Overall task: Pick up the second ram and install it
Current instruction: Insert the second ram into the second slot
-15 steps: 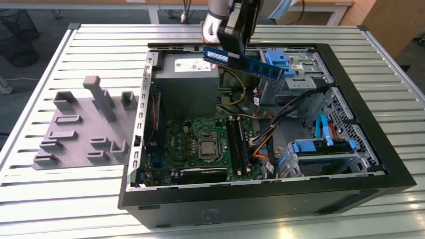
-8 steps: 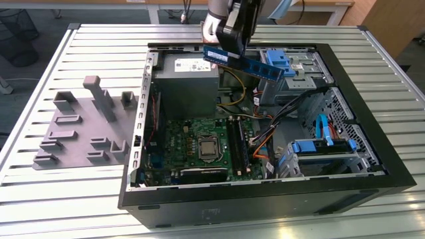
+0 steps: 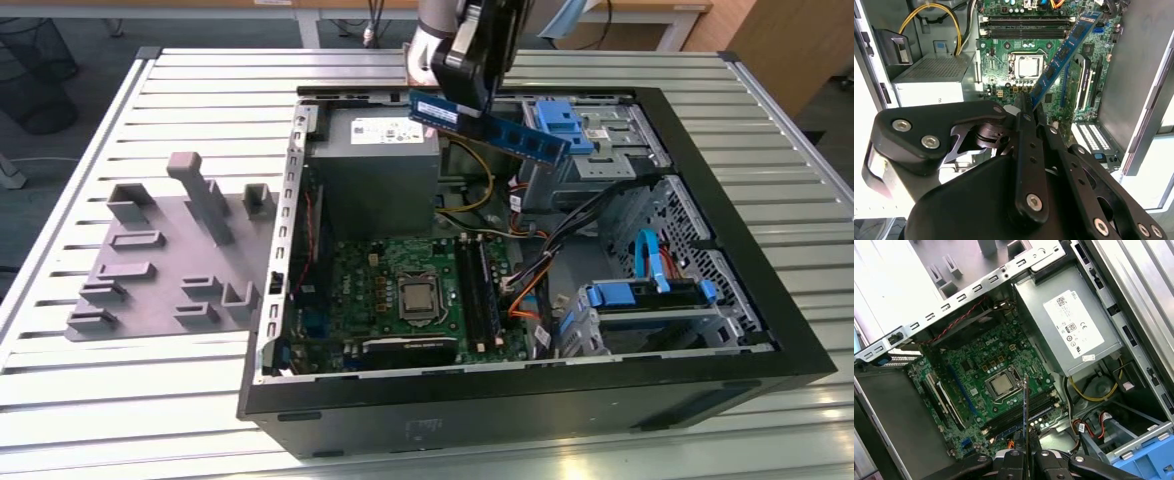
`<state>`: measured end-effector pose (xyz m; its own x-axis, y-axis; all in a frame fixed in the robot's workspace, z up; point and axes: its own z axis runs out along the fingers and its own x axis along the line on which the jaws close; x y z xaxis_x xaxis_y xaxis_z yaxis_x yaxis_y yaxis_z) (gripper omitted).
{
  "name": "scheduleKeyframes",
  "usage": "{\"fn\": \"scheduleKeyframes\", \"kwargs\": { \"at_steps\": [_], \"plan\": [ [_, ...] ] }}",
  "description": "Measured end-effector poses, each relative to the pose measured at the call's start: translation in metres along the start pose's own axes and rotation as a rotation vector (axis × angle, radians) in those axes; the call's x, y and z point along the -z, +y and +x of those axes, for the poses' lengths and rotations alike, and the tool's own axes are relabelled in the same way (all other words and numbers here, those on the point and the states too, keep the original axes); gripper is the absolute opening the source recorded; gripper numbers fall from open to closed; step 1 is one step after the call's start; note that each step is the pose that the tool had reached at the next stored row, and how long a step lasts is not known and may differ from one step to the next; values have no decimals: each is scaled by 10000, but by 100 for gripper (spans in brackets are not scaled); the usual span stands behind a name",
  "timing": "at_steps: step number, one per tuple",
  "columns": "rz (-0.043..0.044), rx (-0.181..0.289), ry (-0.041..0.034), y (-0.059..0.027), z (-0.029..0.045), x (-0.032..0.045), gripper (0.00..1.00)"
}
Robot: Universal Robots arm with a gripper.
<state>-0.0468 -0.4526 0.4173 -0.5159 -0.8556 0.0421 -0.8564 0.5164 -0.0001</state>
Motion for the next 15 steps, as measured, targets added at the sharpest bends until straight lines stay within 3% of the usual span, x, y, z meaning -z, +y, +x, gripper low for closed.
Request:
{"fn": "scheduleKeyframes", "kwargs": {
  "at_steps": [8,15],
  "plan": [
    [-19,-446,-1,0,0,-4,14],
    [-64,-1520,0,0,-1,-22,14]
  ]
}}
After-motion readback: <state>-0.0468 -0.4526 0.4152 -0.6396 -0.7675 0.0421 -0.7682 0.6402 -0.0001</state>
